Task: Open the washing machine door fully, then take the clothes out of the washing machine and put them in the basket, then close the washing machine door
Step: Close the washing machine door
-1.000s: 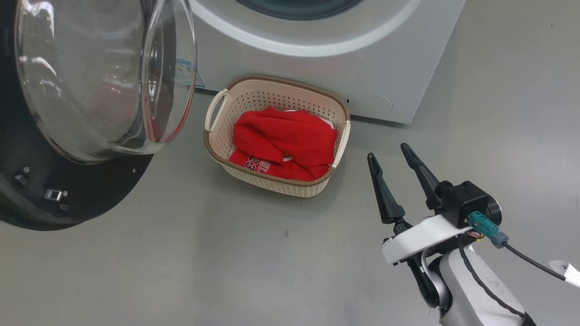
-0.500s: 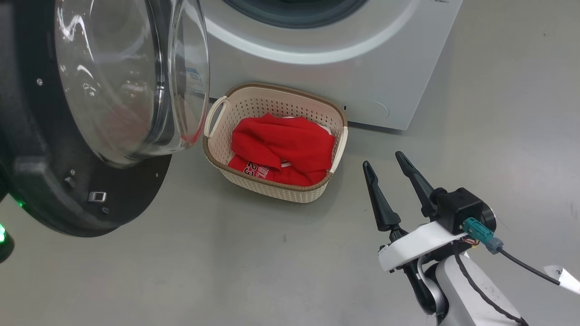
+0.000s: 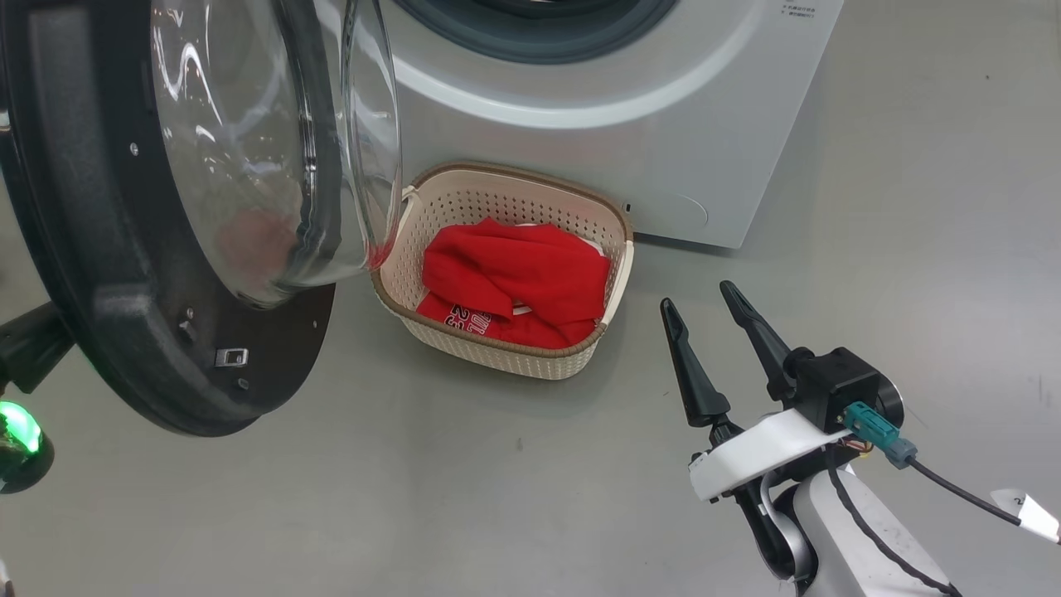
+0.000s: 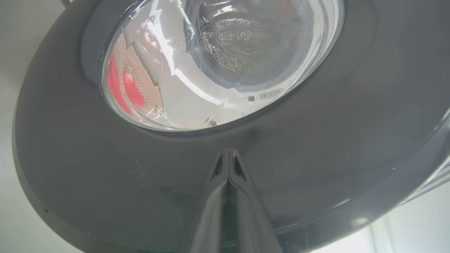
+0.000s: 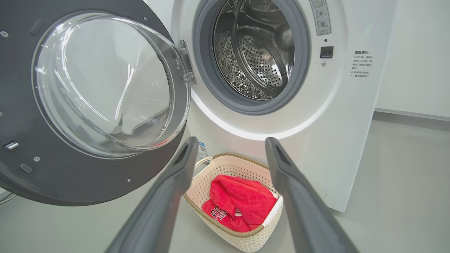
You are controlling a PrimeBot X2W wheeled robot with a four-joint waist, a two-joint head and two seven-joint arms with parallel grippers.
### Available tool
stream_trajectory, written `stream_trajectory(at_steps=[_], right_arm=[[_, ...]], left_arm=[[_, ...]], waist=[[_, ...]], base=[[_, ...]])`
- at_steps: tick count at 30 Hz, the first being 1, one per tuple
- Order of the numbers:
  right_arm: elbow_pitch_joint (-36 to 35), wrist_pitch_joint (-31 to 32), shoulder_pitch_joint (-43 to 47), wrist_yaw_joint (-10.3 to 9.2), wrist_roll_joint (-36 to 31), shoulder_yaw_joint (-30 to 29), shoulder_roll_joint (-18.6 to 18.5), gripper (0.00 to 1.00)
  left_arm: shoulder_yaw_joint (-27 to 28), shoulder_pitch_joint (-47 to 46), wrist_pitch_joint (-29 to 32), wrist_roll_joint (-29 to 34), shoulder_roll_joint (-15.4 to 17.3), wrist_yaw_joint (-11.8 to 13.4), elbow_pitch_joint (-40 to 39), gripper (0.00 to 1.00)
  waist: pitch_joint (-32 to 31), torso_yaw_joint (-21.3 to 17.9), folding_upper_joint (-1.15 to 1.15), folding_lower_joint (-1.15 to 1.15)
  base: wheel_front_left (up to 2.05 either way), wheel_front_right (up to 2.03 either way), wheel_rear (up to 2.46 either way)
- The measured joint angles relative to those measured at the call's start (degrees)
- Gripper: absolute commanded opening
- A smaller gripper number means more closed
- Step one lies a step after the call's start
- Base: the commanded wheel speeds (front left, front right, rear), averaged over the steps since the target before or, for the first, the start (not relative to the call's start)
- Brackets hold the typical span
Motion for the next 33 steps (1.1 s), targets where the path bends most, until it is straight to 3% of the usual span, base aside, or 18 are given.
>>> stream_trajectory(at_steps=[6, 11, 25, 33], right_arm=[[0.2, 0.0, 0.0, 0.0, 0.1, -0.1, 0.1, 1.0], [0.5, 0.0, 1.1, -0.03, 0.5, -0.6, 0.1, 1.0], [0.3, -0.1, 1.2, -0.27, 0.5, -0.6, 0.2, 1.0], [0.3, -0.1, 1.2, -0.27, 0.5, -0.3, 0.3, 1.0]], left_arm=[[0.0, 1.4, -2.3, 1.1, -0.3, 0.0, -3.6, 0.0], [-0.3, 3.0, -7.4, 6.2, 0.2, 0.0, -8.0, 0.0], [-7.8, 11.4, -22.7, 21.5, 7.6, -0.1, -28.3, 0.0], [-16.4, 20.8, -33.9, 29.7, 11.3, -0.1, -36.7, 0.0]], waist=[[-0.2, 0.1, 0.0, 0.0], [-0.8, 0.5, 0.0, 0.0], [-1.3, 1.8, 0.0, 0.0], [-1.3, 1.9, 0.0, 0.0]], base=[[0.0, 0.0, 0.0], [0.0, 0.0, 0.0], [0.0, 0.0, 0.0], [0.0, 0.0, 0.0]])
